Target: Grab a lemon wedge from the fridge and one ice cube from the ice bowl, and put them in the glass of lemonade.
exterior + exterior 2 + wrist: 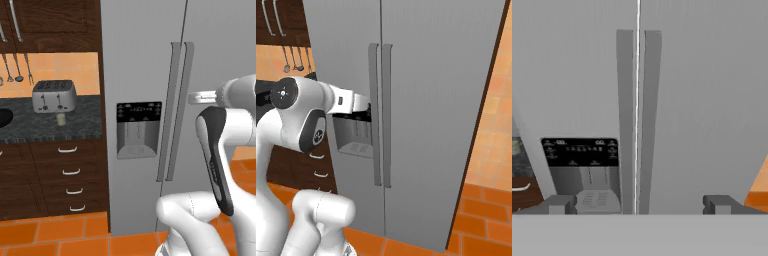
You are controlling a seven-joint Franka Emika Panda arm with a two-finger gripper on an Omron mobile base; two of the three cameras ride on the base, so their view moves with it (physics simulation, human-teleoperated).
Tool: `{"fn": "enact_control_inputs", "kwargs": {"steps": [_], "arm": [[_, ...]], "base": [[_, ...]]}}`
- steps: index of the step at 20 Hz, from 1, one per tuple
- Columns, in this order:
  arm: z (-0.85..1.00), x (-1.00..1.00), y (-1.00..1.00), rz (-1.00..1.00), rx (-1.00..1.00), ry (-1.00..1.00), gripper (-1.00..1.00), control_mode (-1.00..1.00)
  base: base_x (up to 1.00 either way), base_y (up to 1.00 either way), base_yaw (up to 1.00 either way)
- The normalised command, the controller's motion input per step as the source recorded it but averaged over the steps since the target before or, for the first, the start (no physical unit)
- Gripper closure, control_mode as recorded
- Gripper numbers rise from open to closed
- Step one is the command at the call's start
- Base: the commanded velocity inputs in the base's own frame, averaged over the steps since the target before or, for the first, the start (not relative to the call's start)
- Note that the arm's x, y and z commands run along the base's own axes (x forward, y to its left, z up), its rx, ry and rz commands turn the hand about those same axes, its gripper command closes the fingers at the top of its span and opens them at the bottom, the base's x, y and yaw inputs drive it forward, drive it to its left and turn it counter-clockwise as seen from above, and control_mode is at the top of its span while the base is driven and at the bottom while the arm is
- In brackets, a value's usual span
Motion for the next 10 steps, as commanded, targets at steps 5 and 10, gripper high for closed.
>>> {"fn": "enact_control_inputs", "kwargs": {"steps": [5, 10], "arm": [[-0.06, 0.62, 0.00, -0.04, -0.03, 0.02, -1.00, -1.00], [-0.02, 0.72, -0.28, -0.06, 0.00, 0.11, -1.00, -1.00]], "base": [[0.00, 0.00, 0.00], [0.00, 0.00, 0.00]]}}
